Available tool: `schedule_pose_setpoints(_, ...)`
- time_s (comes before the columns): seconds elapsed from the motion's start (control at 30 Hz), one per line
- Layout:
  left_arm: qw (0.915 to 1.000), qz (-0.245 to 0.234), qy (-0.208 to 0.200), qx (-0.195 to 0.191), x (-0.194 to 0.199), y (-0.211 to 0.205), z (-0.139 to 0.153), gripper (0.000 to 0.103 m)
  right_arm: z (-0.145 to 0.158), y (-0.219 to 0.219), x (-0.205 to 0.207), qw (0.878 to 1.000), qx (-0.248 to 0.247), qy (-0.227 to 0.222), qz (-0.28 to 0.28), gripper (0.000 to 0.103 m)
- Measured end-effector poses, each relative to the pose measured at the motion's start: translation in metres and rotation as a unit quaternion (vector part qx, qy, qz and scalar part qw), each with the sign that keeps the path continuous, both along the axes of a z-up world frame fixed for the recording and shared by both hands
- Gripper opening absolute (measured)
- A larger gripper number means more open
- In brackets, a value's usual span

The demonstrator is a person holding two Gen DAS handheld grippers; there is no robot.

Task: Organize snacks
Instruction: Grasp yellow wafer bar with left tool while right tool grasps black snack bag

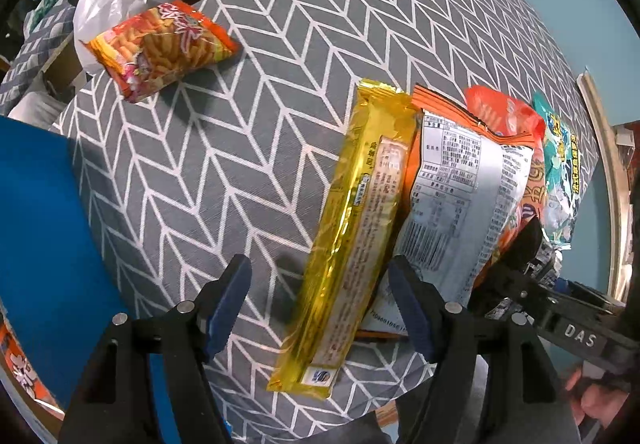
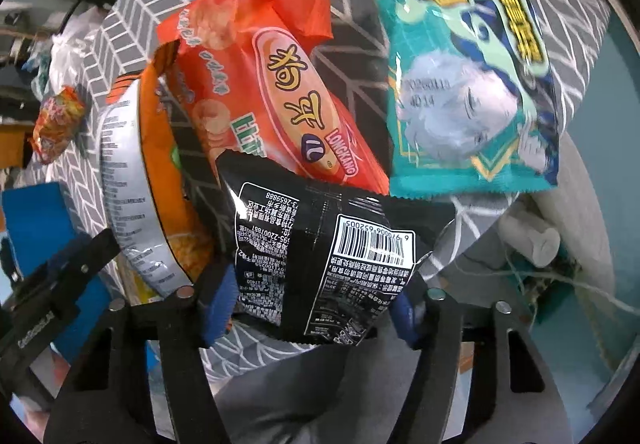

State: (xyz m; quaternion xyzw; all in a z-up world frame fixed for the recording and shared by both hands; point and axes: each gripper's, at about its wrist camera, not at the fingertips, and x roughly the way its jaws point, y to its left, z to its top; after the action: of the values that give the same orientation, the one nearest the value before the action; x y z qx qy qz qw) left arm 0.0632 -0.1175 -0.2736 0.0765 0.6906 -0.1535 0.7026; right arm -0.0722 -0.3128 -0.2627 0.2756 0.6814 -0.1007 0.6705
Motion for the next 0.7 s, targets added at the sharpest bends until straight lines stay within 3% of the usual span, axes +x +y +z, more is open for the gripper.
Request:
schedule_pose_setpoints(0.3, 0.9997, 0.009, 0.019, 0.015, 0.012, -0.009, -0.029, 0.072, 0.014, -0.011, 0.018, 0.998, -0.038, -0.025, 0.034, 0.065)
schedule_pose_setpoints(0.5, 0.9999, 0.003, 0.006, 0.015, 0.012, -0.019, -0.036, 0.072, 0.02, -0.015, 0.029, 0.996, -0.052, -0.035, 0.062, 0.065)
schedule_pose_setpoints(0.57, 0.9998, -0.007, -0.001, 0.017, 0.01, -0.027, -0.038, 0.064, 0.022, -0.013, 0.032, 0.995, -0.056, -0.038, 0.072, 0.065)
schedule_pose_setpoints(0.63, 0.9998, -0.022, 0.0, 0.001, 0.01, -0.031, -0.037, 0.04, 0.023, -0.009, 0.034, 0.994, -0.059, -0.041, 0.08, 0.065)
schedule_pose_setpoints(0.7, 0.9997, -0.025, 0.001, -0.004, 0.01, -0.033, -0.036, 0.033, 0.027, -0.008, 0.032, 0.993, -0.063, -0.045, 0.085, 0.065)
